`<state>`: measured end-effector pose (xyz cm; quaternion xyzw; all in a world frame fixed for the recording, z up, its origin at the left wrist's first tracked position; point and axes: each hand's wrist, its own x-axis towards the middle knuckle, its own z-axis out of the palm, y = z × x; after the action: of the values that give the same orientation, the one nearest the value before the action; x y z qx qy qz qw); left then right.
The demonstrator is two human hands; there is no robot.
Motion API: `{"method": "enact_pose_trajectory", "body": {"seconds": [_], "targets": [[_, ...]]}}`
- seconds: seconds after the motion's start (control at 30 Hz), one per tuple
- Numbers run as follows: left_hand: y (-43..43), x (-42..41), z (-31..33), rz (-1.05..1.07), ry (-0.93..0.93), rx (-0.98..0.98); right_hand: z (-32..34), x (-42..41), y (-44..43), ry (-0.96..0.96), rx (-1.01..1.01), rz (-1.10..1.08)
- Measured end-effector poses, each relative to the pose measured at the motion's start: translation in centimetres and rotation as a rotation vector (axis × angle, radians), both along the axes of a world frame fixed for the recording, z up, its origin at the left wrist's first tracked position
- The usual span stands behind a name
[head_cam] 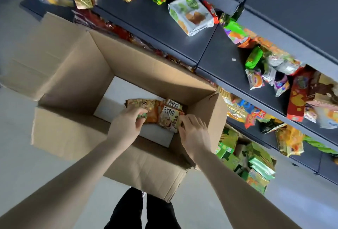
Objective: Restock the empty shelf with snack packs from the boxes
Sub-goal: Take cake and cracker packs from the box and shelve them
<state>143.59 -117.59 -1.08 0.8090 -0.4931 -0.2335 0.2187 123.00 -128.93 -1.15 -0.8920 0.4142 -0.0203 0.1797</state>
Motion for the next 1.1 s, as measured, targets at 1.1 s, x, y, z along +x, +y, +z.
{"method": "enact_pose_trajectory", "body": {"seconds": [1.1], "targets": [[-8.9,10.9,-50.4,-0.293,-0.038,0.520,-46.0,5.8,-9.5,0.536,0.234,-0.046]]}}
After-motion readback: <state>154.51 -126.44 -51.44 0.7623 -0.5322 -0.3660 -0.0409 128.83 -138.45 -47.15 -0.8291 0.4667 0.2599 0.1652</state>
